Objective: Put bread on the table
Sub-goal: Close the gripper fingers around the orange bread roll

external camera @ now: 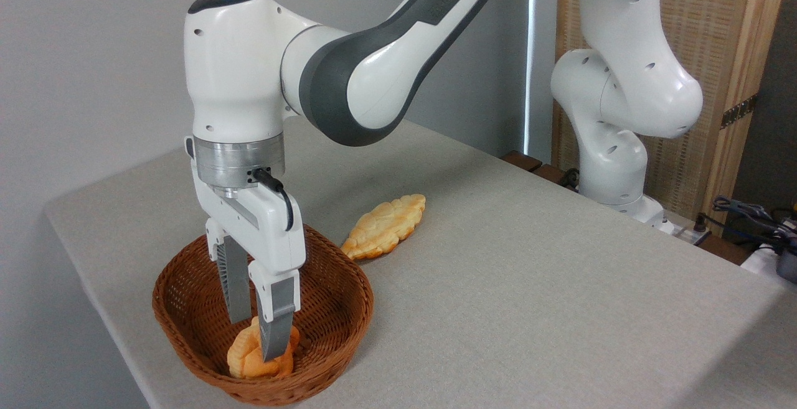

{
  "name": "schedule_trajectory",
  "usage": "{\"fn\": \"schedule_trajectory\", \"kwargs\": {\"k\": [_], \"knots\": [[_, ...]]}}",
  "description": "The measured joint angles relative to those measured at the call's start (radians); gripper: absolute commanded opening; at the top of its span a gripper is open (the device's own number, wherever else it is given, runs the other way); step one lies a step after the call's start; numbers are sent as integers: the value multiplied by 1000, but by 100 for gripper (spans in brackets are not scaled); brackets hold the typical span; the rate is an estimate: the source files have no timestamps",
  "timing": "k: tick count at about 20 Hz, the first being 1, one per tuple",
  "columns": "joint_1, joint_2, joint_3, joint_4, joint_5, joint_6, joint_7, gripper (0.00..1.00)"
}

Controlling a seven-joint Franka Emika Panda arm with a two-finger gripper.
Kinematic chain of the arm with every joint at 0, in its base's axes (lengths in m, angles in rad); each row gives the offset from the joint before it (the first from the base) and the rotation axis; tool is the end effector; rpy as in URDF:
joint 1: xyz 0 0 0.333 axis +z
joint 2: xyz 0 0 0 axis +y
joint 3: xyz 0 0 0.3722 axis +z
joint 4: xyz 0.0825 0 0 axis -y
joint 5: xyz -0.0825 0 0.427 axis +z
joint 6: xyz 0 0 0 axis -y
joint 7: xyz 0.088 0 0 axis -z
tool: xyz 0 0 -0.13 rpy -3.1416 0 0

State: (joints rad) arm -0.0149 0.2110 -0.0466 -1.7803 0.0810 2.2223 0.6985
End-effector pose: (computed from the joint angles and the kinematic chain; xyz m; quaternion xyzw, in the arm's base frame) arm 0.6966 -0.0367 0.4745 -0.9146 0.3864 -0.1001 0.0646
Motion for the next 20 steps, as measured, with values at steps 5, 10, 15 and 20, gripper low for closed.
{"fn": "schedule_trajectory", "kwargs": {"k": [5,10,15,20], "knots": [[0,11,0,0,0,0,0,100],[0,16,0,0,1,1,0,83],[0,16,0,0,1,1,0,55],[0,16,0,0,1,1,0,40]]}}
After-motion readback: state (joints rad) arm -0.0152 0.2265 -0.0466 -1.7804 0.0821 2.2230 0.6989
